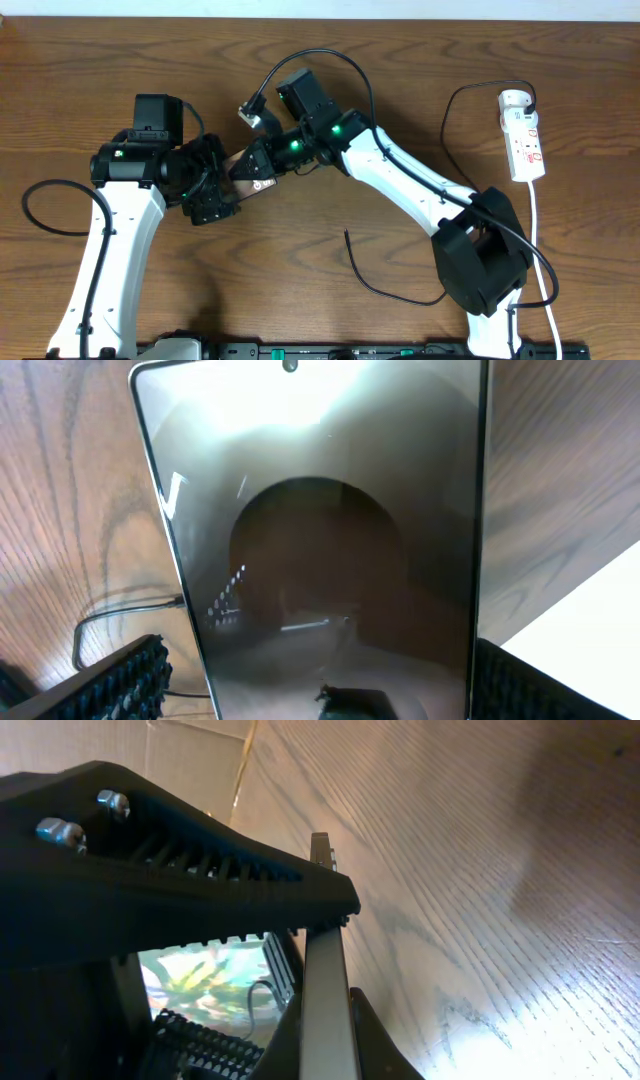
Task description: Plug charger to phone and switch on socket
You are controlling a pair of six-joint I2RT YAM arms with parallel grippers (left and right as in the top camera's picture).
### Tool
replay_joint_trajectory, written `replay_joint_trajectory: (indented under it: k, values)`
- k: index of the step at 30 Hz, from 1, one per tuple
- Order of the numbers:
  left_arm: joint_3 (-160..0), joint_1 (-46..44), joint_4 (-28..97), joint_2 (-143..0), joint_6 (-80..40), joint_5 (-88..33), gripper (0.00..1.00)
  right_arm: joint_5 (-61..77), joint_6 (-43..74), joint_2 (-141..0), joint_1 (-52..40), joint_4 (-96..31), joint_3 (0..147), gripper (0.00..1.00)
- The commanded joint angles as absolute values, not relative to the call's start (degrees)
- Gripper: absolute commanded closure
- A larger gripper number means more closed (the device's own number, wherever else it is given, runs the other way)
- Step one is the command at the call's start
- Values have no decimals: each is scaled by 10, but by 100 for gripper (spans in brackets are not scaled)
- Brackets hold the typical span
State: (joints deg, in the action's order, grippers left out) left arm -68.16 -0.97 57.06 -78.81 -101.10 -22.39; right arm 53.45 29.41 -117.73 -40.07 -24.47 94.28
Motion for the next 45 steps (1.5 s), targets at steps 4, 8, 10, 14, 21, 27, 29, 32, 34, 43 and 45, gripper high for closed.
replay_joint_trajectory:
  k: [4,8,10,14,21,27,29,32,34,43,45]
  values:
    - [-686,-11,554,-786,-939,-291,9,560,323,-1173,-362,-229,951,99]
    - [-686,-11,517,-786,-885,-344,9,560,328,-1173,-335,-222,951,99]
    - [-686,-11,480,-785,-847,-379,9,560,328,-1173,-319,-220,951,99]
    - [-686,-11,417,-785,-802,-443,9,560,333,-1173,-282,-212,951,99]
    - [-686,-11,395,-785,-728,-469,9,560,449,-1173,-217,-194,952,99]
    - [-686,-11,348,-785,-630,-424,9,540,736,-1173,-204,-189,952,99]
    - [-686,-11,323,-785,-623,-404,9,537,818,-1173,-209,-180,952,99]
    - [-686,-11,278,-786,-622,-381,9,537,908,-1173,-225,-117,951,99]
    - [-686,-11,245,-786,-622,-369,9,537,950,-1173,-238,-57,952,99]
    - [-686,-11,212,-786,-658,-291,9,526,1084,-1173,-286,143,952,99]
    - [-686,-11,212,-786,-670,-274,9,526,1084,-1173,-295,159,951,99]
